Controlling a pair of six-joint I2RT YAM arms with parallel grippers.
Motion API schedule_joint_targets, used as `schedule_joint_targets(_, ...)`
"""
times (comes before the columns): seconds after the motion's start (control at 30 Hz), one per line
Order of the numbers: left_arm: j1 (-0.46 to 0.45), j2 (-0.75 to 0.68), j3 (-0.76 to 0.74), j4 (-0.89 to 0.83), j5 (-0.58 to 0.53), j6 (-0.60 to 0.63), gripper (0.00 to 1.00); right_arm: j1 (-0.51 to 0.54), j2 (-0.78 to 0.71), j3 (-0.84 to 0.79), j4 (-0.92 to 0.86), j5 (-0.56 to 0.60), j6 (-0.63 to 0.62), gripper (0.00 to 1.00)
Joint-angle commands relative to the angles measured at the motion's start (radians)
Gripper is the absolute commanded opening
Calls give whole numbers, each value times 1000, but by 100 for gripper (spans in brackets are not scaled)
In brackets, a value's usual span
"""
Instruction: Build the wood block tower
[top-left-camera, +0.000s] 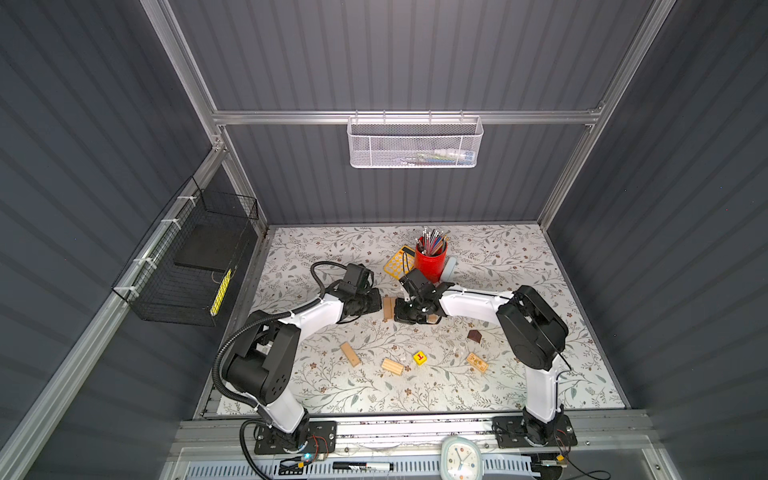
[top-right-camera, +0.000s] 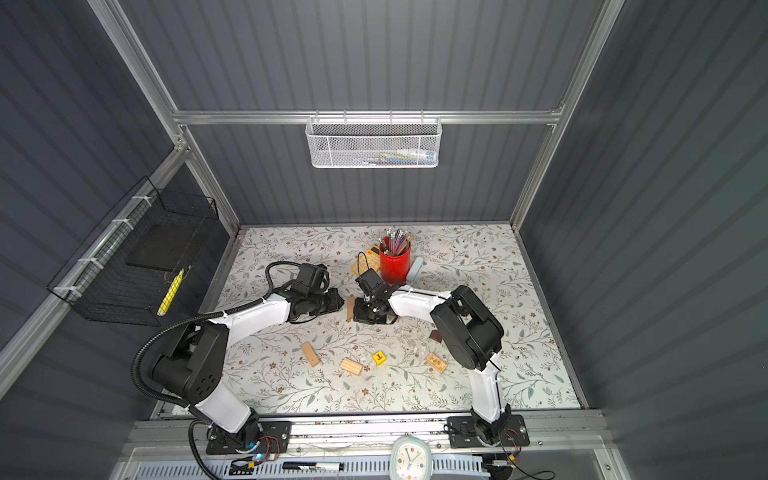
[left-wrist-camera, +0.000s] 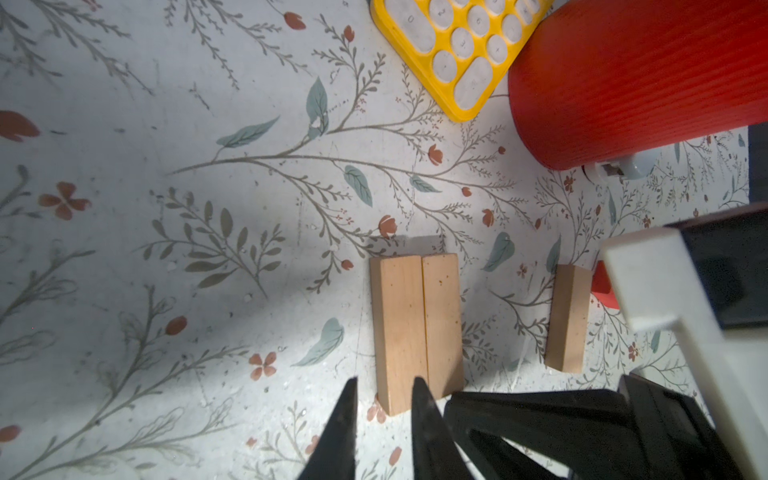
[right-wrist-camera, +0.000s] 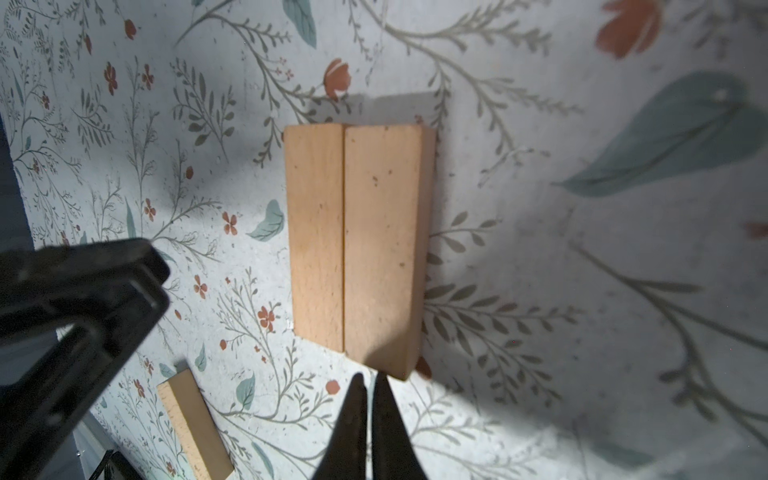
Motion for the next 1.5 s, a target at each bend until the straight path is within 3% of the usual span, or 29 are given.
schedule_joint_targets(0.0,3,-24,3,-27,-6,-6,25,-7,8,12,-23,27,-20,9)
schedule_joint_targets(0.3,3,-25,5,-24,4,-9,28,-20,-76,-38,-28,46,-33,10)
schedule_joint_targets(0.5,3,-19,0,-15,-1,-22,32,-48,-45,-27,-16,32,-34,10)
schedule_joint_targets(0.77,3,3,11,-28,-25,-43,32,-53,18,39,-65,77,-57,9)
schedule_joint_targets(1.47,3,-32,9,-66,-88,-42,32,-37,62,61,-38,19,-60,8)
